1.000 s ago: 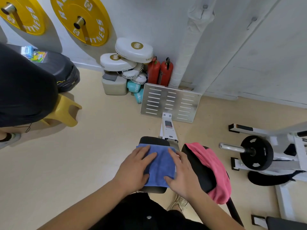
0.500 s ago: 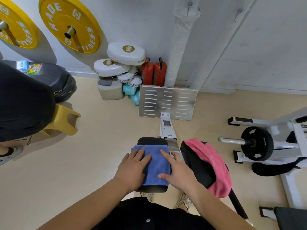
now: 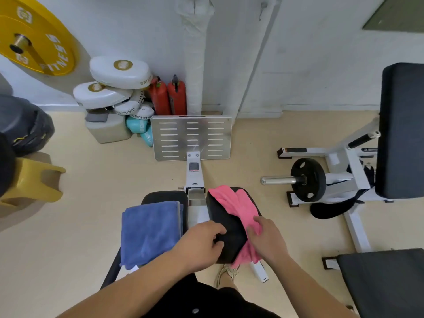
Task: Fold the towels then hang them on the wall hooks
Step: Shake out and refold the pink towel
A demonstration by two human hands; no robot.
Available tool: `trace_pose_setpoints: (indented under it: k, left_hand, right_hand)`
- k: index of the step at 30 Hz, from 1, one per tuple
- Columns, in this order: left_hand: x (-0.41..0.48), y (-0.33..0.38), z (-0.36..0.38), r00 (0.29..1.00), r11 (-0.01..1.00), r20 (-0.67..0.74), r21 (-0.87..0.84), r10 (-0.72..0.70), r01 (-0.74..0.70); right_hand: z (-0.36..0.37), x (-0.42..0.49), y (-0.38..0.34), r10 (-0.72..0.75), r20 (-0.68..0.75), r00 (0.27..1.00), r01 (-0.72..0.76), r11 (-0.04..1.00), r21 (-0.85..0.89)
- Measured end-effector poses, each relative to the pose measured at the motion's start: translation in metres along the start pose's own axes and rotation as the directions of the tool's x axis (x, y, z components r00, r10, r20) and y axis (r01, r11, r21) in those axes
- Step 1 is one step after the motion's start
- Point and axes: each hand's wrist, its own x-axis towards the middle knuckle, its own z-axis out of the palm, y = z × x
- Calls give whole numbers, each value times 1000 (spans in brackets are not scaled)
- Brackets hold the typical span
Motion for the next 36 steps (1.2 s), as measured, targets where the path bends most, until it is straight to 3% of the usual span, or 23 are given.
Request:
trace_pose_setpoints:
  k: [4,8,11,16,19,22,25,27,29,30,33,36]
  left_hand:
    - [7,9,11,990,990,33,-19,-138,139]
    - [7,13,19,966,960,16,-107,-260,260]
    - [4,21,24,955,940,-13,-178,-297,290]
    - [7,41,18,964,917,-72,-334,-257,219]
    - [15,53,2,959,874,-112,-449,-260,184]
    - [21,58,-9,930,704,-52,-669,-363,238]
    - [26,57,-13,909,394,80,-883,-409,256]
    - [28,56,-20,922,298,110,-926,-372,230]
    - [29,60,-27,930,316,110,-921,-352,228]
    - [30,62,-29,925,367,74,-904,-373,220]
    - [32,73,-38,909,712,-173,-682,-380,168]
    - [28,92,-46,927,913,-344,-408,-151,-3]
  right_hand:
    - [7,30,28,12,55,998,-9,999,-51]
    - [3,32,23,-43,-64,997,45,998,33]
    - [-10,22,8,-76,-76,994,92,967,237]
    - [-65,-20,-15,-121,-84,989,148,822,551]
    - [-110,-51,-36,-170,-96,981,181,610,771]
    - [-143,-79,-57,-271,-31,962,126,340,932]
    - [-157,-96,-71,-402,-53,914,166,252,953]
    - [-158,-102,-71,-430,-88,899,232,296,927]
    - [-155,-103,-65,-413,-115,904,298,415,860]
    - [-155,-104,-63,-392,-138,910,341,514,787]
    - [-152,-100,-50,-270,-219,938,345,801,488]
    - [-151,-98,-43,-181,-212,960,223,955,194]
